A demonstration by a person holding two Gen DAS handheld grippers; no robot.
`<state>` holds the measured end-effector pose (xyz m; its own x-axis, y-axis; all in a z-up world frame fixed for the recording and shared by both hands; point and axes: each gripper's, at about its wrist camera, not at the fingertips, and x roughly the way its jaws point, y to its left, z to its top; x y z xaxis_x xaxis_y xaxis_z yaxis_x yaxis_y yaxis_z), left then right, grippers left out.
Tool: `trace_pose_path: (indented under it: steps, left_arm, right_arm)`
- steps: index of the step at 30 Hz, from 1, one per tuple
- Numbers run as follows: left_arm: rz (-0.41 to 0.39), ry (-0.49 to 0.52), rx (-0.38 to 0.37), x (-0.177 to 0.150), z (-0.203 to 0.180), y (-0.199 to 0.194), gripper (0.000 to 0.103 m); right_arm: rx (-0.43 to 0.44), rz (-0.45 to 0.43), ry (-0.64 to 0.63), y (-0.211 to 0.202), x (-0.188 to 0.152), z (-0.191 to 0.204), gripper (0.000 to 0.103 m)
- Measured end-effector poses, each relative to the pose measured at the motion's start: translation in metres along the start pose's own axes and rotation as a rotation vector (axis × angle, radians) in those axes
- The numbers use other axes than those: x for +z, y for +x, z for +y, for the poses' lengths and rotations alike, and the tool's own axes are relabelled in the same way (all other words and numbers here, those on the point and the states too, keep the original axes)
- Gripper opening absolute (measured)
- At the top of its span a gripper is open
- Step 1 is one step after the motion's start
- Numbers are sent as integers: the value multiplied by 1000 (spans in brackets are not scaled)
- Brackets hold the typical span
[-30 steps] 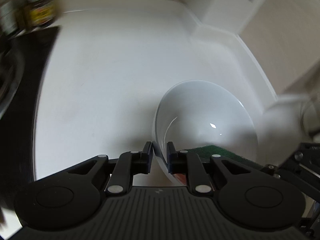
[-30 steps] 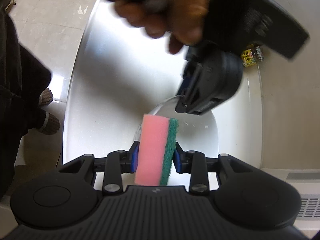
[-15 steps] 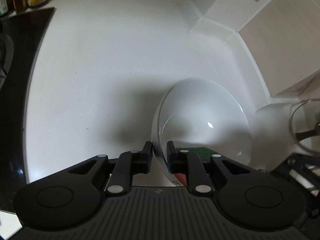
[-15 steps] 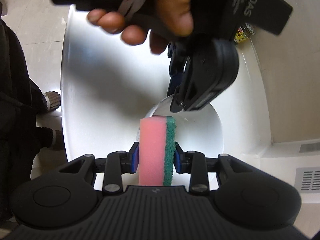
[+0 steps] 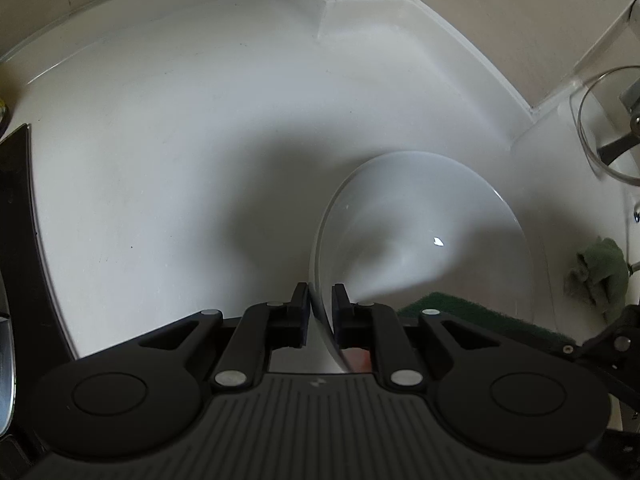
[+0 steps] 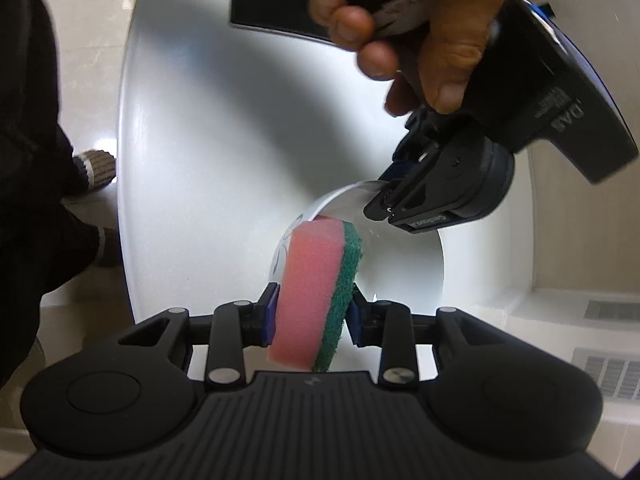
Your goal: Clean bowl
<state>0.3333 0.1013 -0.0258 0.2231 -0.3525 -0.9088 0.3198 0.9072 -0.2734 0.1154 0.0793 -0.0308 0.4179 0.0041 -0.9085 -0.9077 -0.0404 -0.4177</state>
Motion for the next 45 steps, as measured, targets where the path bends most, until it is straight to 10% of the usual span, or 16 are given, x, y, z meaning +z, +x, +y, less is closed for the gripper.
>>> trace_pose_path:
  steps: [6,17,29,45]
  left_arm:
    - [-72,-191,-31,-31,9,-13,19]
    - [-47,-67,48,-10,1,-3,14]
    - [-196,-437,55,-56,8,-24,22]
    - [-49,-123,77,-5,5,0,15]
  right_arm:
    - [21,-21,74,4,-9,-11,30]
    - [36,-88,-207,6,-31,-10,29]
    - [62,-184,-208,12,-60,-19,29]
    - [-23,-100,-231,-5,-55,-18,29]
